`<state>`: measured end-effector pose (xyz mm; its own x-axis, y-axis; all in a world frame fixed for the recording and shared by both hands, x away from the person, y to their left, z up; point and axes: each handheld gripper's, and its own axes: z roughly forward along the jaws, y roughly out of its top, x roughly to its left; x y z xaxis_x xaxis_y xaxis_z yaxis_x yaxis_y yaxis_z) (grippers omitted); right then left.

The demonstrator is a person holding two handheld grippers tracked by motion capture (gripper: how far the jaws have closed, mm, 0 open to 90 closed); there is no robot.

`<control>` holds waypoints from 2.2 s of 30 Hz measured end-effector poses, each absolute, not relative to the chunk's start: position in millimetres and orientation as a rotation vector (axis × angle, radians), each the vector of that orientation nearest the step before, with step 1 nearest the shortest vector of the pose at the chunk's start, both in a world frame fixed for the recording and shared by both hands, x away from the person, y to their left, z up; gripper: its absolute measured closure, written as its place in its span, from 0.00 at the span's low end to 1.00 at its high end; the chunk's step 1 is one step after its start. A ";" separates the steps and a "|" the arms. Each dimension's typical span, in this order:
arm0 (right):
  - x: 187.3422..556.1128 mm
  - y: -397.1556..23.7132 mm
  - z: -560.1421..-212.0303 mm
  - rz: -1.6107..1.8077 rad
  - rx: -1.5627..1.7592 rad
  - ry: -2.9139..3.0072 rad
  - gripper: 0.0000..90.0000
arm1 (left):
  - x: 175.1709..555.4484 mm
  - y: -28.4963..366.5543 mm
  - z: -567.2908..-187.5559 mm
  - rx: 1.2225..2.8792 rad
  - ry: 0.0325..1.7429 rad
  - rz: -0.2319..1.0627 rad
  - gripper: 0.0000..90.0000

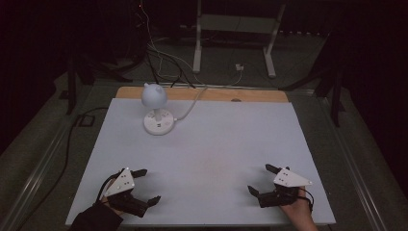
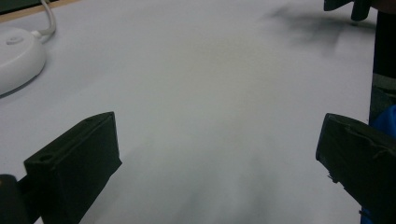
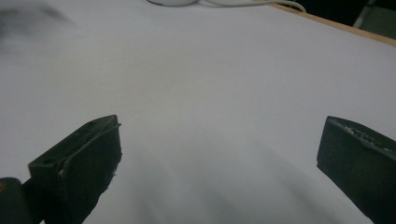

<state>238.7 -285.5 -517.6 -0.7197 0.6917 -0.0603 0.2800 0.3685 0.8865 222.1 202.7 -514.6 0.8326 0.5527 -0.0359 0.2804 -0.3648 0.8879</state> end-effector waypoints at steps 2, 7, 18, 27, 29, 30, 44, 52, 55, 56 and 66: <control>238.0 -284.4 -517.6 1.300 0.830 2.209 0.00 | 222.1 202.5 -514.7 1.970 0.617 0.325 0.00; 238.9 -284.9 -516.5 1.288 0.834 2.214 0.00 | 222.0 202.2 -514.5 1.972 0.618 0.320 0.00; 239.1 -284.7 -516.3 1.304 0.838 2.224 0.00 | 221.4 200.2 -514.4 1.980 0.613 0.312 0.00; 238.6 -284.0 -515.9 1.318 0.842 2.230 0.00 | 220.4 198.0 -513.4 1.998 0.587 0.289 0.00; 238.3 -284.1 -515.3 1.319 0.839 2.226 0.00 | 219.7 196.9 -512.7 2.006 0.579 0.282 0.00; 238.2 -284.1 -514.8 1.325 0.839 2.222 0.00 | 219.6 196.3 -512.6 2.004 0.576 0.268 0.00; 236.5 -282.2 -513.1 1.330 0.821 2.216 0.00 | 220.2 189.0 -509.3 2.009 0.551 0.215 0.00; 235.0 -280.6 -511.8 1.342 0.814 2.206 0.00 | 220.2 185.6 -503.7 2.013 0.549 0.192 0.00; 234.9 -281.0 -511.1 1.345 0.818 2.199 0.00 | 220.0 182.1 -498.5 2.017 0.536 0.197 0.00; 234.9 -280.9 -511.3 1.346 0.818 2.200 0.00 | 220.0 182.1 -498.5 2.017 0.536 0.197 0.00; 234.7 -281.0 -511.8 1.343 0.820 2.196 0.00 | 223.5 175.2 -486.8 2.008 0.526 0.188 0.00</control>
